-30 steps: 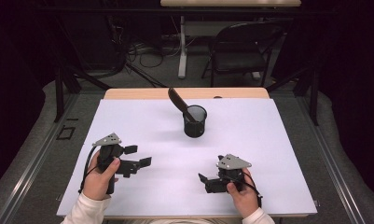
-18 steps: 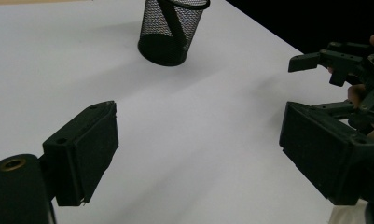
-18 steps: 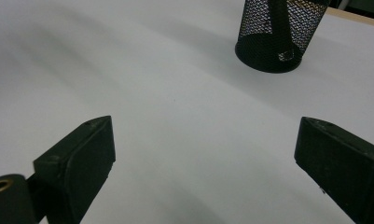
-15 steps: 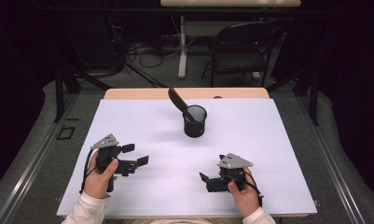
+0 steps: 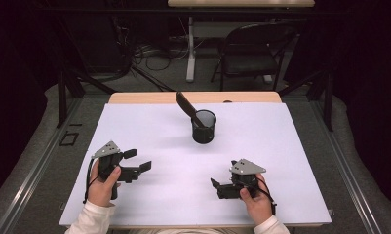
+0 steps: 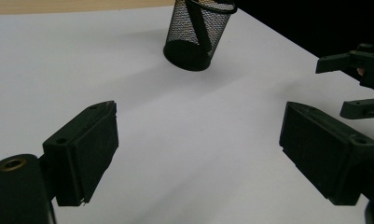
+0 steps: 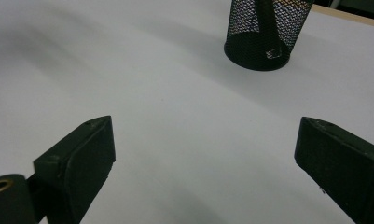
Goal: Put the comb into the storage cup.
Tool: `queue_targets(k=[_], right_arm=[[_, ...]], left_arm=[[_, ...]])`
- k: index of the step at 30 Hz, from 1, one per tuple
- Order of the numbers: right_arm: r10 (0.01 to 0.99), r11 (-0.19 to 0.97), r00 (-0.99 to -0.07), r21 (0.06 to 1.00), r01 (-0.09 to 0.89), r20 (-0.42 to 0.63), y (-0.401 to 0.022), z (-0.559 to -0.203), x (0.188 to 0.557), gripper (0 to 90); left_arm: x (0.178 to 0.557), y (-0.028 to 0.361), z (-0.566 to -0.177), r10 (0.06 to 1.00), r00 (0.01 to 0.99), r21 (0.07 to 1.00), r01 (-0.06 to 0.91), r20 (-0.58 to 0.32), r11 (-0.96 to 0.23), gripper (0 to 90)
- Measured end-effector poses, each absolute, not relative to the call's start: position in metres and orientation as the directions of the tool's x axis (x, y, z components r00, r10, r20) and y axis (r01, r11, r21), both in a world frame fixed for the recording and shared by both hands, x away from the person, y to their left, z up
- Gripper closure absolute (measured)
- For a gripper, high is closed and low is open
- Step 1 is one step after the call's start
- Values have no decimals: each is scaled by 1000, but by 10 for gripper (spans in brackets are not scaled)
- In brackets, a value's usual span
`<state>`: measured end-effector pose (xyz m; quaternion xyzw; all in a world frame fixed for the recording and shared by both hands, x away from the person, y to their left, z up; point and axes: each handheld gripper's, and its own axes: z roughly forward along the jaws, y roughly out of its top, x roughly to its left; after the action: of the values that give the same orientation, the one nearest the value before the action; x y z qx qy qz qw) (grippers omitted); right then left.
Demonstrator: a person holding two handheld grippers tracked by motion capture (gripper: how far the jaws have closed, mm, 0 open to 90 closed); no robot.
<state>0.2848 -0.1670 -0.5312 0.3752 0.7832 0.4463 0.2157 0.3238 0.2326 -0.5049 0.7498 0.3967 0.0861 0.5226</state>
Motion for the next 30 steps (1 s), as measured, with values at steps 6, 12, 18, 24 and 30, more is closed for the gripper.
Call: queue_targets(k=[6, 12, 18, 24, 30], right_arm=[[787, 315, -617, 862, 397, -3, -170, -531, 287, 48], [794, 309, -609, 863, 401, -2, -173, -532, 288, 48], [801, 304, -598, 863, 404, -2, -176, -532, 290, 48], [809, 300, -588, 862, 409, -2, -179, -532, 293, 48], [818, 296, -575, 860, 417, -3, -183, -533, 295, 48]], left_arm=[[326, 237, -511, 694, 662, 856, 501, -283, -128, 119], [327, 238, -515, 697, 662, 864, 489, -276, -123, 119], [328, 240, -519, 707, 654, 867, 484, -268, -120, 119], [330, 241, -522, 713, 650, 866, 485, -264, -122, 120], [331, 243, -524, 722, 640, 864, 489, -264, -117, 120]])
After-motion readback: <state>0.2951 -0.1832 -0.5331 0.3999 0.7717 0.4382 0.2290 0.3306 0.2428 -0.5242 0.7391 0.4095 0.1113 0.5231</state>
